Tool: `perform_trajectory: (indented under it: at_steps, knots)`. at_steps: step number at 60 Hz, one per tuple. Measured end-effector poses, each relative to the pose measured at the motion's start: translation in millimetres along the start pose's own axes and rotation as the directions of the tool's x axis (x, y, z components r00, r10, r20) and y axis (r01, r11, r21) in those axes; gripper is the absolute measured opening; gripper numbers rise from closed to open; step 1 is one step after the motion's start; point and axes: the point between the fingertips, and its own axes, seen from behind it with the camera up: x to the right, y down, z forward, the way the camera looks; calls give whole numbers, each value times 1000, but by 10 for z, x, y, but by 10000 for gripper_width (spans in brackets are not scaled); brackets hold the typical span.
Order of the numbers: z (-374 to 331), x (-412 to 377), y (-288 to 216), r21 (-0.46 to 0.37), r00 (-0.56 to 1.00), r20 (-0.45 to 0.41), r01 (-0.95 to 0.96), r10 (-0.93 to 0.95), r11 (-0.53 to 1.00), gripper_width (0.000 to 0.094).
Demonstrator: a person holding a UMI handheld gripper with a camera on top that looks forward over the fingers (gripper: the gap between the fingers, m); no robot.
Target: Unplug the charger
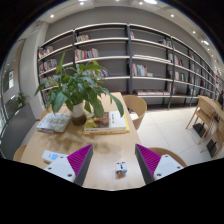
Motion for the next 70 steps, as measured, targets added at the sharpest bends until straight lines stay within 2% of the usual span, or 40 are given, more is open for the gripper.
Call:
perform_trajectory:
  at_steps: [8,14,22,37,44,52,70]
  knots:
    - [-724,-324,-377,105,1000,23,-21,18,994,852]
    - [-1228,-576,-237,127,999,34,-31,27,991,848]
    - [-1830,-962,181,115,999,32,-23,19,993,849]
    - [-2535,-1519,1087,14,999,41,28,-29,1000,853]
    - [-2770,-1788,1277,-4,995,88,37,-36,999,855]
    - [-2876,-1876,1427,-16,993,101,55,-53,998,865]
    - [-3064,-1876,1509,-5,994,86,61,-60,998,852]
